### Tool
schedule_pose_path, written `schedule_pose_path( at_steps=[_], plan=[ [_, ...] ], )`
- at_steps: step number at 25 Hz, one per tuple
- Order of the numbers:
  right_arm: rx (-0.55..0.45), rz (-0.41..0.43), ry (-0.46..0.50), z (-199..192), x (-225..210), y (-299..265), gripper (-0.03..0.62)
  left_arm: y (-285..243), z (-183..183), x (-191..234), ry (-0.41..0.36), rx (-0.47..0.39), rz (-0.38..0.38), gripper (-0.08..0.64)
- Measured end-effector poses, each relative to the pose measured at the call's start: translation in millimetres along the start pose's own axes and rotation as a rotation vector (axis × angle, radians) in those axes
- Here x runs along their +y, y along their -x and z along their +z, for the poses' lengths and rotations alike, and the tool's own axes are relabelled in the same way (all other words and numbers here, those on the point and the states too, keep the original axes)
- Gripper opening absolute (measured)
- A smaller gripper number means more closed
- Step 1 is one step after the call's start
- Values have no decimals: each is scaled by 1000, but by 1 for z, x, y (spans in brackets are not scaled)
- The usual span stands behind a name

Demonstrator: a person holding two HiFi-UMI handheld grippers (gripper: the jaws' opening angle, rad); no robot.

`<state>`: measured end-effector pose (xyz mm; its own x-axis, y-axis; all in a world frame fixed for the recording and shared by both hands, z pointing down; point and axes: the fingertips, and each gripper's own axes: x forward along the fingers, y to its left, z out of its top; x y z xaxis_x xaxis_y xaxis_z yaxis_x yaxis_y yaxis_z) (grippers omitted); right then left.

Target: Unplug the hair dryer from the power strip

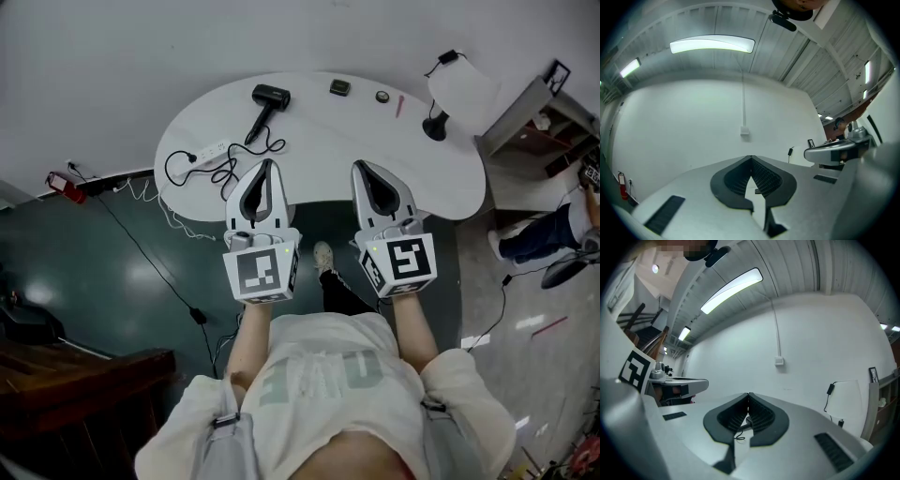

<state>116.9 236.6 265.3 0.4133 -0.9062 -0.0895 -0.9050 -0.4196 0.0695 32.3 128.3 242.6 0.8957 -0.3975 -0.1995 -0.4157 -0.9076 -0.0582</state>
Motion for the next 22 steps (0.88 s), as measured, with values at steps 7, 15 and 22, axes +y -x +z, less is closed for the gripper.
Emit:
schedule_pose_path(
  at_steps=[7,15,22],
  plan=[
    [-37,94,23,13,-34,-100,20,-92,-10,21,-31,-4,38,12],
    [-53,172,-20,17,-91,-197,20,-197,-7,42,-39,-12,99,12],
    [-34,259,-32,1,-99,-254,20,-243,-27,56,-36,30,144,12]
  ],
)
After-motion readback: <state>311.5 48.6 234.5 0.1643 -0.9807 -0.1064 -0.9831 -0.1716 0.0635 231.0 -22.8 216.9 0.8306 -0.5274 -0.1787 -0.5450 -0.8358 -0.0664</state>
